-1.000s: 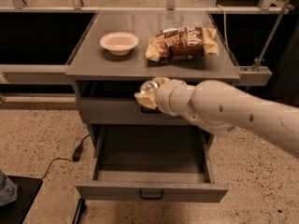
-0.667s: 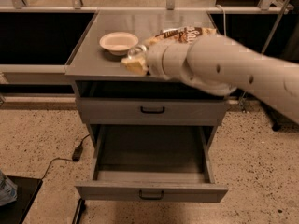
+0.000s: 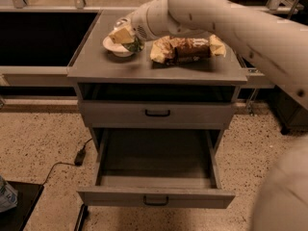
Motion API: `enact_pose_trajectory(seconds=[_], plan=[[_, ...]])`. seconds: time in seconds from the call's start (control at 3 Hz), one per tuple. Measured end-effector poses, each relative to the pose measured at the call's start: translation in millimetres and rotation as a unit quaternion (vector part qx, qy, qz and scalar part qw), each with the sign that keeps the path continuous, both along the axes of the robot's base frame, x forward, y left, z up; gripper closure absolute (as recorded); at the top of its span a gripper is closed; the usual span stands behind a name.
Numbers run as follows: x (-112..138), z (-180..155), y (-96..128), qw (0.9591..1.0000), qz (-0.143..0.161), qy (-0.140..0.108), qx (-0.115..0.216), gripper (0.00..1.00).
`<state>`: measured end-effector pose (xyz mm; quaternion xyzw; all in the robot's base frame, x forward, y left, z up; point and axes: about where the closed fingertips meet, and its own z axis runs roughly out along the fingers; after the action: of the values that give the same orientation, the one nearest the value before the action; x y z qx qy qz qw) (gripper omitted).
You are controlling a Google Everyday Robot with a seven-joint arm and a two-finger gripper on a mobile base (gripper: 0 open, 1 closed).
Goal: Pick green can from middle drawer and place on counter
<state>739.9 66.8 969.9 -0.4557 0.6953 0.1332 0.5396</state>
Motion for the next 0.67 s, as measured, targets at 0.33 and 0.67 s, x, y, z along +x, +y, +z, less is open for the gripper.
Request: enact_pose_trajectory(seconds=[0.33, 0.67], plan=[[42.8, -55.2, 21.2, 0.9961, 0.025, 0.085, 0.003, 1.00], [49.8, -60.2, 25.2, 0.9943, 0.029, 0.103, 0.005, 1.00]])
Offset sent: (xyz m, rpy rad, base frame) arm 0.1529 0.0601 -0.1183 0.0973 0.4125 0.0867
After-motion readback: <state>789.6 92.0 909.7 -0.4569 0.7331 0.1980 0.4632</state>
